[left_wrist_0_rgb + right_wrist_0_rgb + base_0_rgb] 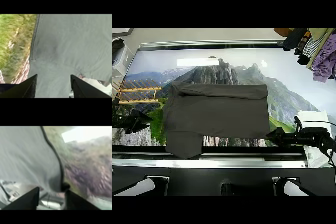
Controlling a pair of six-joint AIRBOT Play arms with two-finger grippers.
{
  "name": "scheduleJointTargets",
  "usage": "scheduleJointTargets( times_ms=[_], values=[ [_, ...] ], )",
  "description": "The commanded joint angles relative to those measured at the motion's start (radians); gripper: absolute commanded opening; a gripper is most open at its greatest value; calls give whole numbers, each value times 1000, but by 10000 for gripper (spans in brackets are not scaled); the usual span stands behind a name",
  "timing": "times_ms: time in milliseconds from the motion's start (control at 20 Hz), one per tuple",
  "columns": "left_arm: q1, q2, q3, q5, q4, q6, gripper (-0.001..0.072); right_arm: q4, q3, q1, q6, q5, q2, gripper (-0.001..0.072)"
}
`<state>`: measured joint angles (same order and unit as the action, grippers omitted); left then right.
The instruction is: Fold the clothes and pants, and hang the long-sleeved shirts on hangers.
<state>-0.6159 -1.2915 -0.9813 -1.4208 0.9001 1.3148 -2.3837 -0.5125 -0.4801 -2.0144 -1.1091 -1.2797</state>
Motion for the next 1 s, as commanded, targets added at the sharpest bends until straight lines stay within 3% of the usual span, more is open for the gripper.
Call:
scheduleJointTargets(
  times_ms=[0, 100, 500, 700, 950],
  values=[
    [0, 0, 8, 1, 0, -32, 481, -26, 2, 0, -17, 56, -16, 280],
    [0, 0, 44, 16, 1, -56, 481, -26, 2, 0, -18, 52, -16, 33],
    [1, -5, 245, 181, -12, -116, 481, -78, 2, 0, -16, -62, -11, 37],
    [11, -17, 273, 215, -44, -164, 480, -88, 2, 0, -4, -77, 39, 36],
    [98, -68, 273, 318, -55, -163, 480, -90, 2, 0, 15, -96, 97, 36]
  ],
)
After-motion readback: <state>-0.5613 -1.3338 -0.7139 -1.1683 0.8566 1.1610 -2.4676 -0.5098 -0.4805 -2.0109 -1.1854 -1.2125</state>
